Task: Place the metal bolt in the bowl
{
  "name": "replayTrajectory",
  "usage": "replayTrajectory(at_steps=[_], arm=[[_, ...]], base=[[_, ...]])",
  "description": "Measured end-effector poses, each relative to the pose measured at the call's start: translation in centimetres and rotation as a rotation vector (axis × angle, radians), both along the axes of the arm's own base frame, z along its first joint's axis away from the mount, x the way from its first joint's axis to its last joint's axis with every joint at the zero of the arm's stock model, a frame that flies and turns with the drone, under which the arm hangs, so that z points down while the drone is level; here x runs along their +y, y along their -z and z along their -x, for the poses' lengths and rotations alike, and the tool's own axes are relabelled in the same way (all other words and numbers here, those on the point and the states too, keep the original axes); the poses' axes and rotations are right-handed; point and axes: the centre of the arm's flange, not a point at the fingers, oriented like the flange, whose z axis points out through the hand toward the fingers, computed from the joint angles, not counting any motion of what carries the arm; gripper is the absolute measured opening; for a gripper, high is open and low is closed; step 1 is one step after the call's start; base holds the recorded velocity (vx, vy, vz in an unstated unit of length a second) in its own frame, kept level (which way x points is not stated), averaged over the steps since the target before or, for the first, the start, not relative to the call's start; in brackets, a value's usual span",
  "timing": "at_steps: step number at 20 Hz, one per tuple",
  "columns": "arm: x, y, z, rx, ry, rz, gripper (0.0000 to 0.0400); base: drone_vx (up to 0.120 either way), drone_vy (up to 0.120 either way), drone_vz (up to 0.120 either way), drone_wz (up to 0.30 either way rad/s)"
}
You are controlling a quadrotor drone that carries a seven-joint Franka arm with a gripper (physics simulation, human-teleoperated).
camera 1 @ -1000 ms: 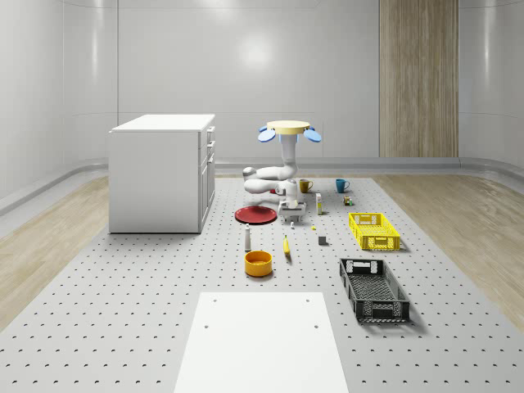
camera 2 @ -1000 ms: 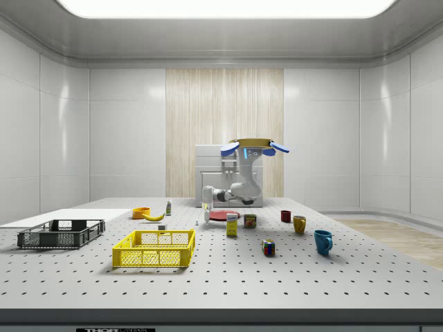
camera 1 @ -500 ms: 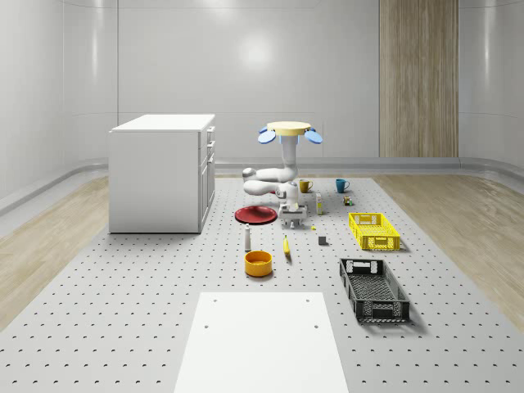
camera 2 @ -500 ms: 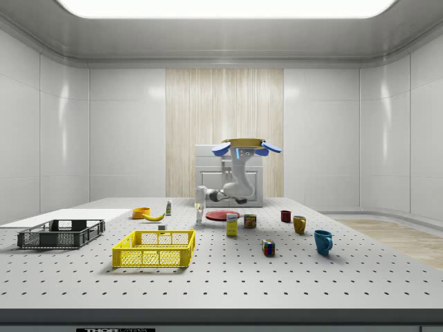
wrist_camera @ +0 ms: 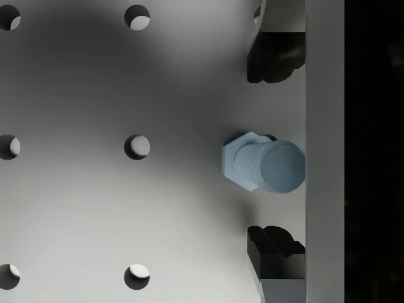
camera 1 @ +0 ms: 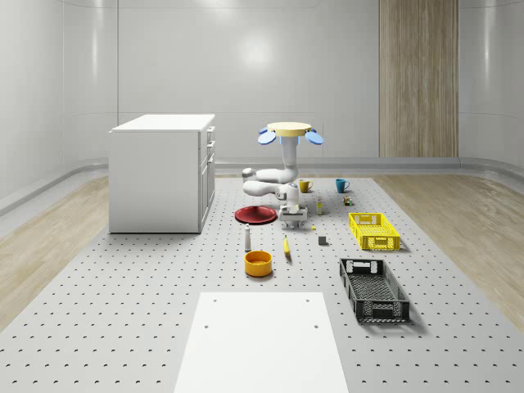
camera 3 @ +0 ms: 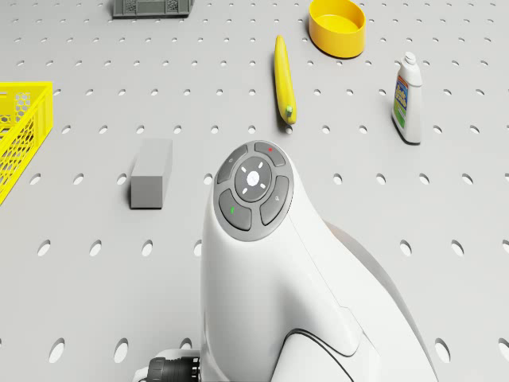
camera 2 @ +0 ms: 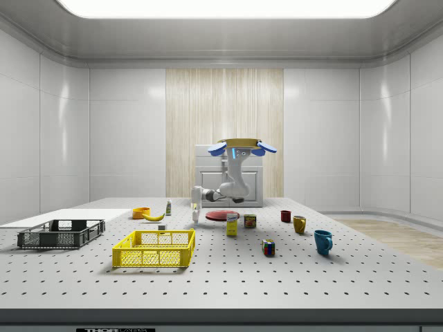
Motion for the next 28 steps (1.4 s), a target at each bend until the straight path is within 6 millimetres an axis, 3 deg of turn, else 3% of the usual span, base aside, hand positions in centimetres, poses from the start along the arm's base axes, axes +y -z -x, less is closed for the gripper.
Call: replayTrajectory(at_steps=[3,6,14,22,28], arm=[[0.0,0.0,0.0,0.000,0.000,0.000,0.0179],[0.0,0.0,0.0,0.000,0.000,0.000,0.0138],[0.0,1.2,0.0,0.001,-0.004,0.004,0.0138],[0.0,3.0,0.0,0.002,-0.004,0.005,0.0138],[0.0,3.3,0.0,0.002,-0.008,0.006,0.0138]], base=[[0.000,0.000,0.000,0.000],[0.000,0.000,0.000,0.000],[0.000,0.000,0.005,0.000],[0.040,-0.030,0.120,0.000],[0.000,-0.120,0.120,0.000]])
